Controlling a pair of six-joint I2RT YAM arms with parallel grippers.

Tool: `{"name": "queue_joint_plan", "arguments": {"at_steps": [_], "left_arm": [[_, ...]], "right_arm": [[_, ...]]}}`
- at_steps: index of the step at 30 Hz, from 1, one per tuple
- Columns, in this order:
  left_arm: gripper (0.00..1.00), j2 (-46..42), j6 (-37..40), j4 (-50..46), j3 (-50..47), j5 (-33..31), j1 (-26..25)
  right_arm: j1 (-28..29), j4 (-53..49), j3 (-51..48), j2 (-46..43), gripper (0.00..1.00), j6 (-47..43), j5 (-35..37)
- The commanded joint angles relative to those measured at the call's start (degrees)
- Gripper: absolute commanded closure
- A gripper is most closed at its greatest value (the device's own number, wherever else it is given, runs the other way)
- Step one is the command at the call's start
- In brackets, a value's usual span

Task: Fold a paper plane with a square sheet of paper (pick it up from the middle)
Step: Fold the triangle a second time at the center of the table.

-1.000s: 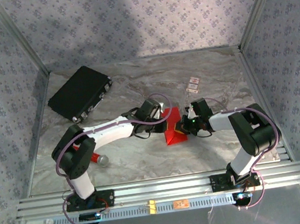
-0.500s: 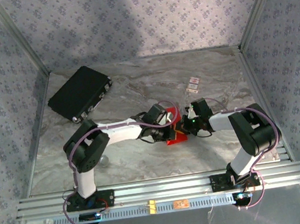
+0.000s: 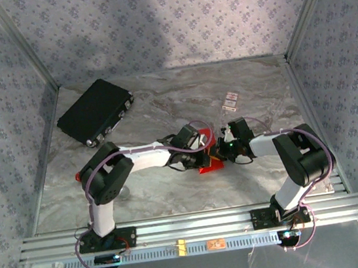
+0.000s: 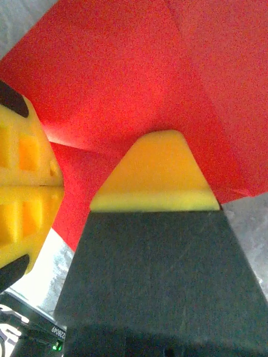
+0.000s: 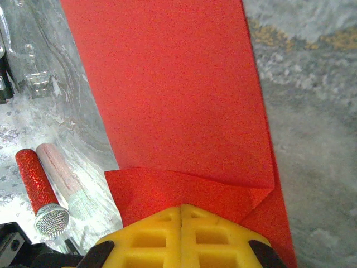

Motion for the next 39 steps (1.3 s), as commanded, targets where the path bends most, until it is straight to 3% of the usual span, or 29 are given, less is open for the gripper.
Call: {"name": "queue_joint_plan", "arguments": {"at_steps": [1, 39], "left_arm": [[0.95, 0.89, -1.28, 2.16, -1.27, 0.07, 0.32], [0.94, -6.84, -7.88, 10.82, -16.17, 1.31, -1.38]], "right_arm": [[-0.53, -4.08, -1.33, 1.73, 1.00, -1.18, 2.70], [-1.60, -3.50, -1.69, 2.72, 1.00, -1.67, 2.24]]}}
